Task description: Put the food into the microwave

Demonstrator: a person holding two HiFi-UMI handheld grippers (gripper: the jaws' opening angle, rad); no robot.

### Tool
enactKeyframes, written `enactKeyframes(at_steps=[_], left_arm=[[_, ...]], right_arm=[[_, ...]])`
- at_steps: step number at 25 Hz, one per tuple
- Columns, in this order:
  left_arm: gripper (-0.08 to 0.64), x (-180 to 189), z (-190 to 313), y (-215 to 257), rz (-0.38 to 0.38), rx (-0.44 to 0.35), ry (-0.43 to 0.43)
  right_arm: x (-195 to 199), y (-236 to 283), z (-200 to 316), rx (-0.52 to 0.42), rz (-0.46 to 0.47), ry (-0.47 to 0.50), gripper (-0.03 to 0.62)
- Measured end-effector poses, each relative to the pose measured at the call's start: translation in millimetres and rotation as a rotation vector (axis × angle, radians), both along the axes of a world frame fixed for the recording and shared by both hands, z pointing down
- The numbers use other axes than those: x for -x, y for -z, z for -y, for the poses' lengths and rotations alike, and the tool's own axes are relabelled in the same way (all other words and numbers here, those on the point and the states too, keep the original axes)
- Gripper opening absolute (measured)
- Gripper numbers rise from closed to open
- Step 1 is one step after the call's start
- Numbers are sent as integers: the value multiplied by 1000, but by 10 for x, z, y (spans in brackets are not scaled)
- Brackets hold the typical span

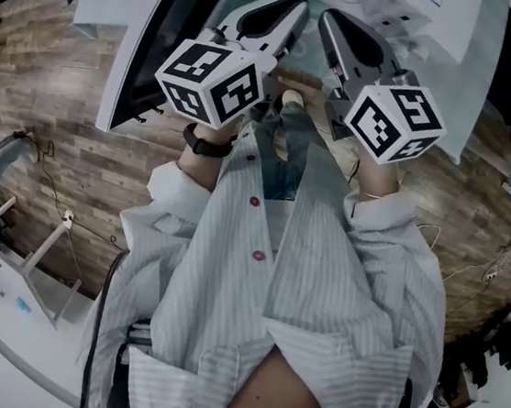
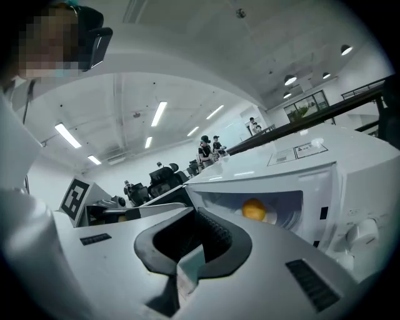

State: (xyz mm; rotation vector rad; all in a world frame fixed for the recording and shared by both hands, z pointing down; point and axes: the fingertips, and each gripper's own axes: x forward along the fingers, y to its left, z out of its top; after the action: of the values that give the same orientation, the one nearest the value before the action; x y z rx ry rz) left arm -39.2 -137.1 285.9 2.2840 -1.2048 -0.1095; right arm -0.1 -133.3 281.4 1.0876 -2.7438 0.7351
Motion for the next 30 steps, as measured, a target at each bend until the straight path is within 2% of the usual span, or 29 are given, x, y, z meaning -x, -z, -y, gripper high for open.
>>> enactKeyframes(at_steps=[4, 12, 30], left_arm=[[32, -95, -96, 107, -5, -20, -37], [21, -201, -275, 218, 0, -46, -74], [20, -196, -333, 187, -42, -28, -41]], right_arm=[[8, 62, -157, -2, -6, 34, 40], [-67, 44, -305, 37, 14, 24, 35], [-100, 64, -319, 25, 18, 62, 32]])
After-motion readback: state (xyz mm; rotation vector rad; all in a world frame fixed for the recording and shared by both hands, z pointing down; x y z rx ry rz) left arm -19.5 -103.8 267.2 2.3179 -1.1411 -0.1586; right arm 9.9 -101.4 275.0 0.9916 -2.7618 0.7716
